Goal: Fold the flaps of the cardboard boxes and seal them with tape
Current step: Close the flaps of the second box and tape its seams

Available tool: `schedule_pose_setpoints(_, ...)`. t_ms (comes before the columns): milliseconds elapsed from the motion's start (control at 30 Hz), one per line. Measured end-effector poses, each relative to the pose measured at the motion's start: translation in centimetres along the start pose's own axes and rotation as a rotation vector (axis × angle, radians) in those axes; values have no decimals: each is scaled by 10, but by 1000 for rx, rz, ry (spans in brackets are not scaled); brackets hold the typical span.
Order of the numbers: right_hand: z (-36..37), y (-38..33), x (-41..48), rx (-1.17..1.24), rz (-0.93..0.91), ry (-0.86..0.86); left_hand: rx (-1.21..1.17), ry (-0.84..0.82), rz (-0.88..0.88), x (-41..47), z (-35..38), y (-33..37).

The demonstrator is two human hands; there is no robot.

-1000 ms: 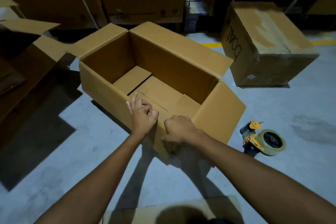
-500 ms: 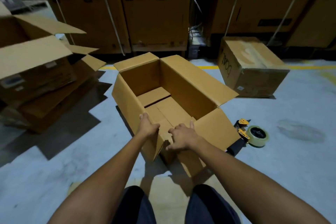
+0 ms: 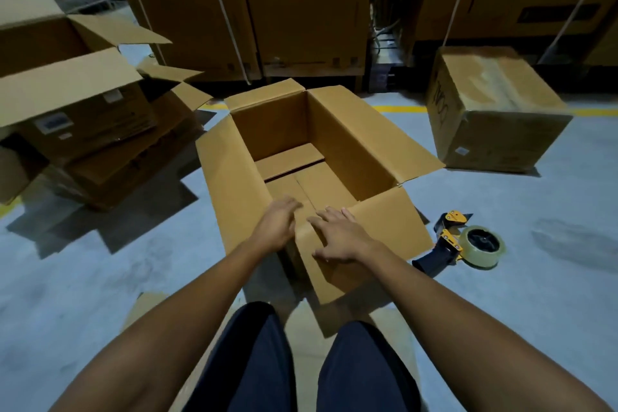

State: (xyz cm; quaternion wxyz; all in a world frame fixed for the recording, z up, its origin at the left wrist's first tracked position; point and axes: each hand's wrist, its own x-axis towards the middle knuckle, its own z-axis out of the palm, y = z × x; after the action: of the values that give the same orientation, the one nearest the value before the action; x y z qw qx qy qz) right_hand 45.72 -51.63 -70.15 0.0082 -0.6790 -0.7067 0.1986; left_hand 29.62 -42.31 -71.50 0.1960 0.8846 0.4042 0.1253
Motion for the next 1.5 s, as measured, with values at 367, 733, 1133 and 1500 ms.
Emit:
schedule_pose_setpoints(367,-4,-21,-2,14,147,-13,242,-82,300,-35,16,-8)
schedule_pose_setpoints(733,-68,-79,-3,171,339,-327,-396,-169,192,-57,-12,-27)
schedule_pose_setpoints(1133,-117,-91,4,-183,77,248,-860,-44,-105,-49,-56,-24)
schedule_pose_setpoints(1500,-16,-55,75,-77,203,222,-83,48,-248,-13,-19,-33)
